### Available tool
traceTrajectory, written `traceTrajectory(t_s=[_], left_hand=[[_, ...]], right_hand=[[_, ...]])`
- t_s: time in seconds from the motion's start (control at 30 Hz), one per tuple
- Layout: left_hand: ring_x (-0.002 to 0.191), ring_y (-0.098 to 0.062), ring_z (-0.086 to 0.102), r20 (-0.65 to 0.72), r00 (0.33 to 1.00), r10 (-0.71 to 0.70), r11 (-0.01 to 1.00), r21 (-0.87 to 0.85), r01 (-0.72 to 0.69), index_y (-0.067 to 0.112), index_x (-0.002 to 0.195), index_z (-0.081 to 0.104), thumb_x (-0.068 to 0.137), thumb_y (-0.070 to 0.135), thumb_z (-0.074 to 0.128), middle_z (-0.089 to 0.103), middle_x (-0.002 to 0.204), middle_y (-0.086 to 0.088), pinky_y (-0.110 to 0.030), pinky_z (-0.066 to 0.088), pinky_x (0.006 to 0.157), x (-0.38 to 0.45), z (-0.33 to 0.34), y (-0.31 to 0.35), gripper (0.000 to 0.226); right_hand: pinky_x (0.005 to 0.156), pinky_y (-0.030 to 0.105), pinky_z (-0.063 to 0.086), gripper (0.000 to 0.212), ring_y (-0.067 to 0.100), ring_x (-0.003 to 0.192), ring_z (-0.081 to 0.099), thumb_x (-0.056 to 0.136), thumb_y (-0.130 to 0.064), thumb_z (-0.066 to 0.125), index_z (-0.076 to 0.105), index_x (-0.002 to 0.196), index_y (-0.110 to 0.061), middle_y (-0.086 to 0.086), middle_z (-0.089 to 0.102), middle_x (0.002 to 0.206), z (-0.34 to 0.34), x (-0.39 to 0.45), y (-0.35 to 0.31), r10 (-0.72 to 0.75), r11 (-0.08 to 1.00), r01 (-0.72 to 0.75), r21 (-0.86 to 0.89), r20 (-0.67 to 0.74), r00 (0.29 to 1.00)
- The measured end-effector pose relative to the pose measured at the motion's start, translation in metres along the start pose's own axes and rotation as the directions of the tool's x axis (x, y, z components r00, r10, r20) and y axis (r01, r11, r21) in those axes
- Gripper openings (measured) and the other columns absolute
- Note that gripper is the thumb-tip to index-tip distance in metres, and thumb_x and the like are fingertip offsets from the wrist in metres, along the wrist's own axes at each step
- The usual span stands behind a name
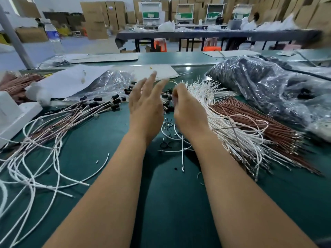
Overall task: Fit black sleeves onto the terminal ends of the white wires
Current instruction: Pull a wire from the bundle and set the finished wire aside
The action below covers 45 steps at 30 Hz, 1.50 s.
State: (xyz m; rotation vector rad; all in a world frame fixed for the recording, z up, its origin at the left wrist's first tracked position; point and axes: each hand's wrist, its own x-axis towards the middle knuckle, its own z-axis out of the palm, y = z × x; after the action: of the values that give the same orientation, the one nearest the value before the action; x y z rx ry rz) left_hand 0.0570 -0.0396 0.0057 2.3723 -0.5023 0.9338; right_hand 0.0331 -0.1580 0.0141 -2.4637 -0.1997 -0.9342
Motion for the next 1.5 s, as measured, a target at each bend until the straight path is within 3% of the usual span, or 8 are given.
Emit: traceTrajectory(t_s=[0.13, 0.37, 0.53, 0.67, 0.93, 1.03, 1.27, 1.5], left_hand=[[0.119, -0.023, 0.043, -0.030, 0.999, 0.034, 0.996, 0.081, -0.032, 0.026, 0.117, 0.063, 0.097, 0.017, 0.038, 0.065, 0.115, 0.005, -0.049, 0.023, 0.105, 0.000, -0.004, -0.001, 0.033], [0.072, -0.028, 0.061, -0.039, 0.996, -0.081, 0.997, -0.006, 0.081, 0.011, 0.096, 0.071, 0.099, 0.023, 0.051, 0.066, 0.074, -0.003, -0.031, 0.039, 0.066, -0.002, -0.014, -0.019, 0.023], [0.078, -0.025, 0.060, 0.089, 0.996, -0.012, 0.992, -0.125, 0.024, 0.015, 0.093, 0.071, 0.098, 0.028, 0.052, 0.069, 0.083, -0.002, -0.038, 0.051, 0.068, -0.003, -0.012, -0.011, 0.024], [0.072, -0.020, 0.054, 0.130, 0.991, 0.015, 0.992, -0.126, 0.001, 0.014, 0.090, 0.070, 0.098, 0.030, 0.052, 0.064, 0.076, 0.002, -0.039, 0.049, 0.065, -0.002, -0.012, -0.012, 0.026], [0.047, 0.001, 0.046, 0.079, 0.985, -0.153, 0.953, -0.252, 0.168, 0.012, 0.093, 0.074, 0.097, 0.017, 0.055, 0.066, 0.072, 0.008, -0.022, 0.038, 0.054, -0.001, -0.015, -0.033, 0.020], [0.045, 0.005, 0.048, 0.037, 0.979, -0.201, 0.943, -0.264, 0.204, 0.013, 0.086, 0.074, 0.094, 0.018, 0.059, 0.060, 0.061, 0.016, -0.020, 0.036, 0.052, -0.001, -0.013, -0.032, 0.018], [0.121, -0.029, 0.048, 0.399, 0.895, -0.201, 0.978, 0.038, 0.203, 0.020, 0.131, 0.058, 0.093, 0.000, 0.044, 0.057, 0.134, -0.004, -0.040, 0.044, 0.099, -0.002, -0.001, -0.031, 0.045], [0.110, -0.019, 0.052, 0.322, 0.931, -0.172, 0.975, -0.083, 0.208, 0.021, 0.095, 0.071, 0.084, 0.021, 0.070, 0.067, 0.107, 0.001, -0.025, 0.039, 0.086, -0.003, -0.004, -0.032, 0.011]], right_hand=[[0.046, 0.023, 0.024, 0.013, 0.023, 0.060, 0.048, 0.091, 0.002, 0.049, 0.053, 0.099, -0.008, 0.005, 0.058, 0.080, -0.004, 0.000, -0.003, -0.071, 0.993, 0.053, -0.104, -0.186, 0.980], [0.057, 0.023, 0.033, 0.016, 0.020, 0.076, 0.055, 0.092, 0.002, 0.044, 0.053, 0.096, -0.011, -0.002, 0.054, 0.081, -0.013, 0.005, 0.012, 0.300, 0.943, -0.334, -0.011, -0.414, 0.860], [0.096, 0.032, 0.022, 0.041, 0.018, 0.115, 0.049, 0.084, -0.007, 0.053, 0.057, 0.123, -0.020, -0.004, 0.059, 0.121, -0.008, 0.001, 0.003, -0.033, 0.976, -0.001, -0.219, -0.151, 0.988], [0.086, 0.027, 0.026, 0.022, 0.022, 0.100, 0.057, 0.094, -0.013, 0.052, 0.068, 0.109, -0.014, 0.002, 0.070, 0.104, 0.003, 0.000, -0.001, -0.146, 0.985, 0.148, -0.092, 0.032, 0.989], [0.081, 0.031, 0.044, 0.016, 0.018, 0.080, 0.057, 0.094, -0.003, 0.052, 0.067, 0.095, -0.009, 0.004, 0.066, 0.088, 0.000, 0.004, 0.012, 0.159, 0.982, -0.171, -0.073, -0.147, 0.976], [0.059, 0.021, 0.039, 0.015, 0.017, 0.076, 0.053, 0.094, 0.000, 0.050, 0.063, 0.094, -0.007, 0.003, 0.060, 0.086, 0.002, 0.004, 0.012, 0.208, 0.976, -0.216, -0.040, -0.150, 0.967], [0.052, 0.021, 0.031, 0.025, 0.015, 0.075, 0.051, 0.098, -0.010, 0.045, 0.064, 0.113, -0.016, 0.004, 0.063, 0.100, 0.003, -0.001, 0.007, 0.227, 0.974, -0.225, 0.042, -0.072, 0.971], [0.061, 0.016, 0.035, 0.019, 0.011, 0.081, 0.054, 0.096, -0.016, 0.055, 0.072, 0.105, -0.015, 0.000, 0.068, 0.097, 0.006, 0.002, 0.007, 0.237, 0.951, -0.227, 0.210, -0.021, 0.971]])
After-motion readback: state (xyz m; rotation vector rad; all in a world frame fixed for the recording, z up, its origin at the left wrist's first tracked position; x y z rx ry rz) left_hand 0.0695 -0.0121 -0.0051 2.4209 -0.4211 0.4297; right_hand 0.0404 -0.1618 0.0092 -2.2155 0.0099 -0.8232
